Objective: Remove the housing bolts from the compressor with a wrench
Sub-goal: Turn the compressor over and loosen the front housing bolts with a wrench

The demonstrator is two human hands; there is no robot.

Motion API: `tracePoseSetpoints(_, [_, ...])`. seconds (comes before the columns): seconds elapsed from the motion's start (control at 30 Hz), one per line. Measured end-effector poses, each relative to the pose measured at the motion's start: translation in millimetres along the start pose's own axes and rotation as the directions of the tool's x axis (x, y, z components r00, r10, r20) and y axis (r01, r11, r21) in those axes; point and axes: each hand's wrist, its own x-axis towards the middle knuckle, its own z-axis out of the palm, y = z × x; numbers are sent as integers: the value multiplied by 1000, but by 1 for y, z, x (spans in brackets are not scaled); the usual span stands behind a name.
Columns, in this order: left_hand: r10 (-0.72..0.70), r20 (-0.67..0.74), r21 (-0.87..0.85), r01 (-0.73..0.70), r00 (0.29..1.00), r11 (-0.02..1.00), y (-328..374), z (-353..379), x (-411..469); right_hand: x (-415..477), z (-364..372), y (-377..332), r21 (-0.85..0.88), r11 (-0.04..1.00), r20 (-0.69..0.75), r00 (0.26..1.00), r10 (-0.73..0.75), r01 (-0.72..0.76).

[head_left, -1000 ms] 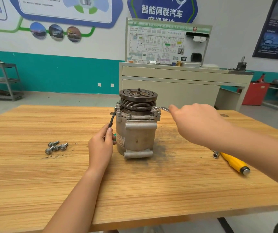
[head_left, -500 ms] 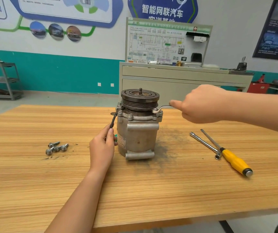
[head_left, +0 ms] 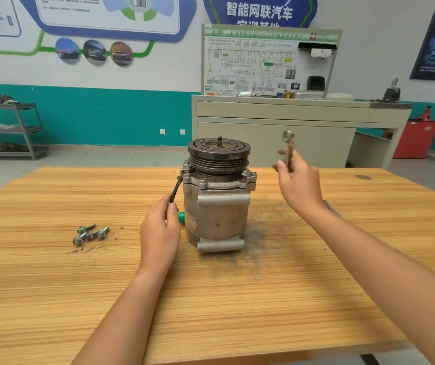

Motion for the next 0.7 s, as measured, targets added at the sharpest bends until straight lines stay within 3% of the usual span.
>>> tracePoseSetpoints(0.07, [89,-82,62,-84,993,995,11,-4,-4,-18,-8,0,317,917,-76,958,278,-241])
tracePoseSetpoints(0.17, [456,-140,95,-447,879,889,48,-10,-3,-53,-11,6,599,633,89,827,556,-490])
tracePoseSetpoints(0.27, [748,166,152,-766,643,625,92,-9,16,-78,-5,12,680,315,366,679,637,-662])
tracePoseSetpoints(0.3, [754,320,186,-818,574,544,104,-6,24,-81,-3,13,678,245,434,647,627,-693])
tracePoseSetpoints(0.37, [610,623,291,-869,489,399,121,4,41,-83,-2,13,664,183,510,618,599,-725])
tracePoseSetpoints(0.47, [350,830,381,-899,435,214,124,19,61,-85,-3,13,623,170,562,588,582,-764])
tracePoseSetpoints(0.6, [279,868,361,-909,409,209,129,23,71,-85,-2,16,607,172,581,580,571,-776])
tracePoseSetpoints(0.63, [318,858,339,-910,404,239,131,23,72,-85,-2,16,606,177,583,584,565,-776])
tracePoseSetpoints(0.7, [471,758,262,-872,451,413,142,18,72,-85,-1,18,606,186,583,591,557,-773])
